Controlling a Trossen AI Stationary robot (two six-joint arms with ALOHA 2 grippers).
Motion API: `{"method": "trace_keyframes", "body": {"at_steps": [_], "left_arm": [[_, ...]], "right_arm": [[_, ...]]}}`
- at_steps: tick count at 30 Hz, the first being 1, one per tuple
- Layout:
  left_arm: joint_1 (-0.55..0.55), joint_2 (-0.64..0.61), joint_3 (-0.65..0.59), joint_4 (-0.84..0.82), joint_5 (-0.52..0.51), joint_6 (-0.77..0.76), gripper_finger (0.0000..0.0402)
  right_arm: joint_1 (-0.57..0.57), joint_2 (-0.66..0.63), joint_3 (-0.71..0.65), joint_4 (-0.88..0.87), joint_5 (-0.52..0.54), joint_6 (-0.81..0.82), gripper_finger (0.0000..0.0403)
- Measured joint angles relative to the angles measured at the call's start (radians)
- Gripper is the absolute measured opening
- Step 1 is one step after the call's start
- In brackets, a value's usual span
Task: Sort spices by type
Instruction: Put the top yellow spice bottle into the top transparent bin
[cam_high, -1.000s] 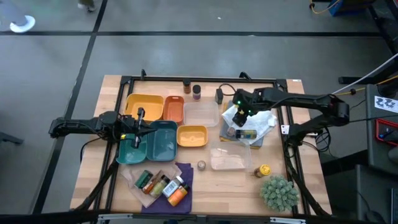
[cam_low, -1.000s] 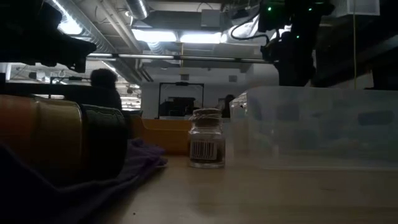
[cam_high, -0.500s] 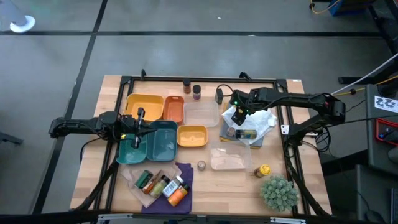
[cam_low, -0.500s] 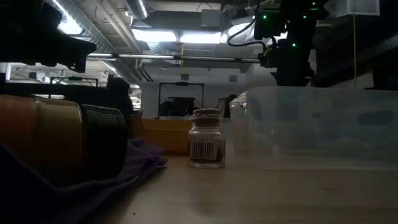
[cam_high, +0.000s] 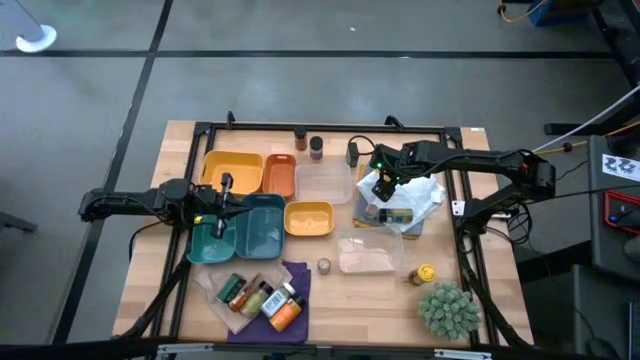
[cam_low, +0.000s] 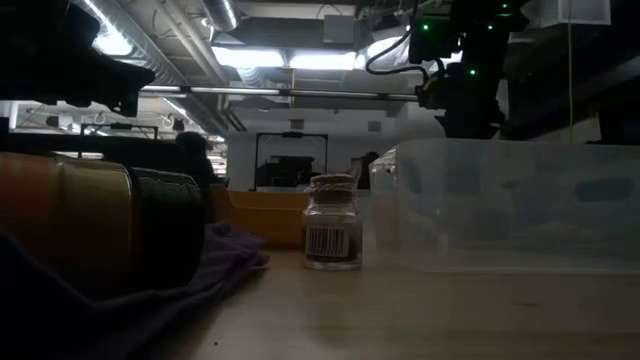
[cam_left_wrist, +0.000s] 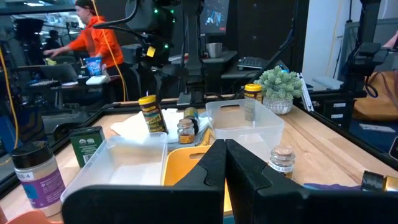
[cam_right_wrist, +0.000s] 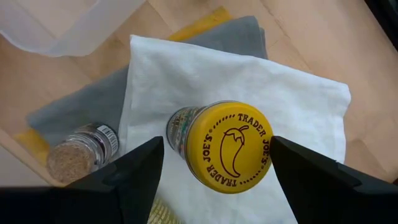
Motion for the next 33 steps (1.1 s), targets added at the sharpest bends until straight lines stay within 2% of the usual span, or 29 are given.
{"method": "trace_keyframes", "body": {"at_steps": [14, 22, 33], "left_arm": [[0.0, 0.0, 0.0, 0.0, 0.0, 0.0, 0.0], [0.0, 0.0, 0.0, 0.0, 0.0, -0.001, 0.0], [0.0, 0.0, 0.0, 0.0, 0.0, -0.001, 0.0]], "right_arm": [[0.001, 0.001, 0.07, -0.036, -0.03, 0.042, 0.0294], [0.001, 0.001, 0.079, -0.18, -0.006, 0.103, 0.0294], [0.0, 0.0, 0.079, -0.146, -0.019, 0.101, 0.0294]]}}
